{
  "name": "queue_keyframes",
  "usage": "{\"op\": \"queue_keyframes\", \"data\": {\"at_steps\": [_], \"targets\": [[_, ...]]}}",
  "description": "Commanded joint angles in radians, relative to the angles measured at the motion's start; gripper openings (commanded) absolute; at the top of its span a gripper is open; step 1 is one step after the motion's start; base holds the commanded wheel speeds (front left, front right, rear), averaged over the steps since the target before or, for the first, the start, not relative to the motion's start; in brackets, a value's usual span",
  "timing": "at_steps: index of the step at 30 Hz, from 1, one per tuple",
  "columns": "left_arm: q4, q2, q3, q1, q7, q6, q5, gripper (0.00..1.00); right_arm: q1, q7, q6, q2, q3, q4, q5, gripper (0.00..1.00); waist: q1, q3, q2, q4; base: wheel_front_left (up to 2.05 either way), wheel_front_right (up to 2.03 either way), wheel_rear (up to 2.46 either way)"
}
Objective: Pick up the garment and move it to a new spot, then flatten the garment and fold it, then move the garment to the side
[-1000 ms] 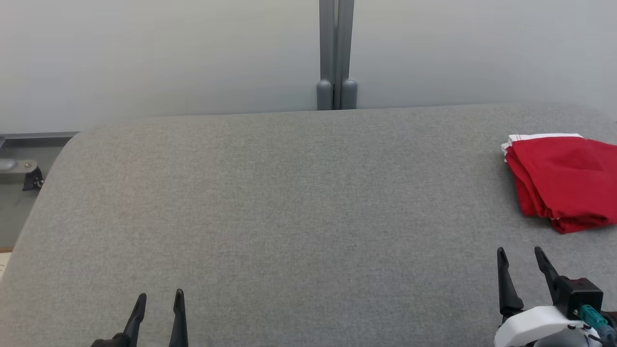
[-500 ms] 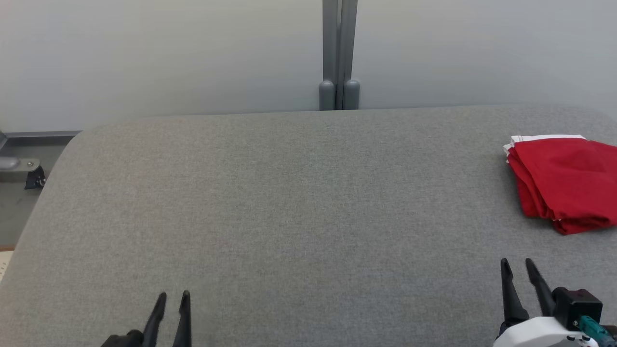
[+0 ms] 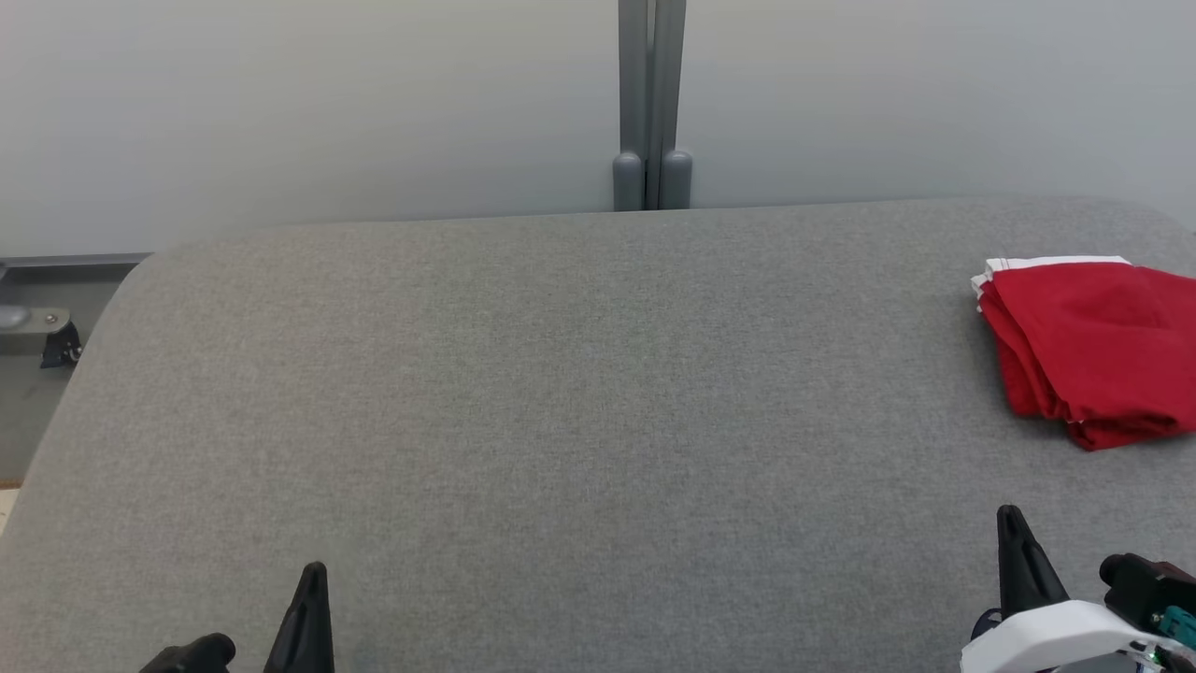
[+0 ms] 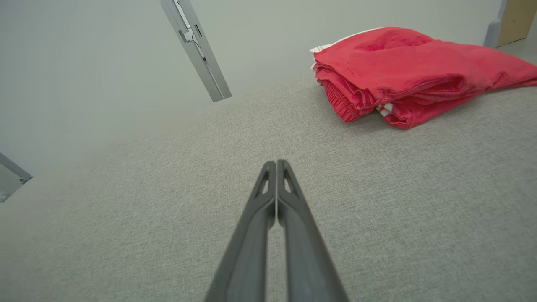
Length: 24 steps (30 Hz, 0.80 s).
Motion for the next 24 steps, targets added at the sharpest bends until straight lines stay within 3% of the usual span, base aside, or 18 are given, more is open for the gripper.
{"op": "queue_keyframes", "data": {"at_steps": [1,24], "targets": [[-0.016,0.002,0.008,-0.036,0.009,0.0,-0.042,0.0,-0.032,0.009,0.0,-0.005,0.002,-0.02,0.049,0.0,0.0,0.001,0.0,-0.001,0.0,0.0,0.0],[-0.019,0.0,0.048,-0.099,0.098,0.001,-0.373,0.0,-0.077,0.095,0.0,-0.008,0.01,-0.032,0.419,0.0,0.0,0.011,0.0,-0.016,0.0,0.0,0.0]]}}
